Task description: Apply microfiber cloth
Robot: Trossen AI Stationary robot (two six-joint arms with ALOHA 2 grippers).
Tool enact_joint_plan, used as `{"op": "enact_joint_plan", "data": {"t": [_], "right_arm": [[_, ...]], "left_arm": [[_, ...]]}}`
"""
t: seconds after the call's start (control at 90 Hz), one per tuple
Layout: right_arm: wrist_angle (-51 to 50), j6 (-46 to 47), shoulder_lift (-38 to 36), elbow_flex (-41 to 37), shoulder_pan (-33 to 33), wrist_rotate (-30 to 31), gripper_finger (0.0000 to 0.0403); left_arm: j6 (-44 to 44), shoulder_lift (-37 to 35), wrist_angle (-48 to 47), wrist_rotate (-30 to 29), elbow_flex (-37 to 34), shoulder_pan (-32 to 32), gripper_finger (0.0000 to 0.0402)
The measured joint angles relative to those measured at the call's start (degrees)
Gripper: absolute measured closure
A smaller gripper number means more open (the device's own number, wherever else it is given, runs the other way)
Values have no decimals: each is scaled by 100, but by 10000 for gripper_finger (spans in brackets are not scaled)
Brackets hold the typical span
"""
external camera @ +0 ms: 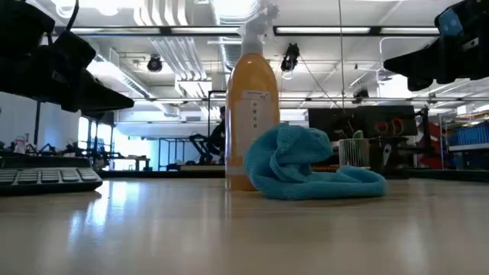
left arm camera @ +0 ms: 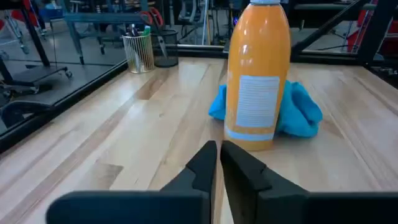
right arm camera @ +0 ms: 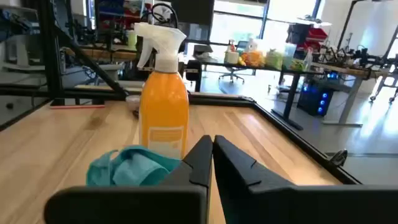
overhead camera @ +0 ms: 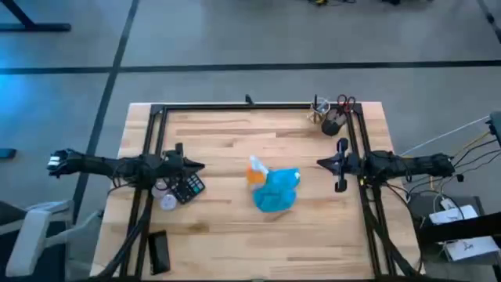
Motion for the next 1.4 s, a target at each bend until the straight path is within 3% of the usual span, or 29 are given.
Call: {"op": "enact_joint_plan", "data": {"t": [1.1,1.4], "right_arm": [[-2,0,0,0,2,2,403],[0,0,-2,0,2,0,403]], "left_arm": [[-2,-1,26,0,0,0,391],[-780,10,1103,26,-1,-9,391]]}}
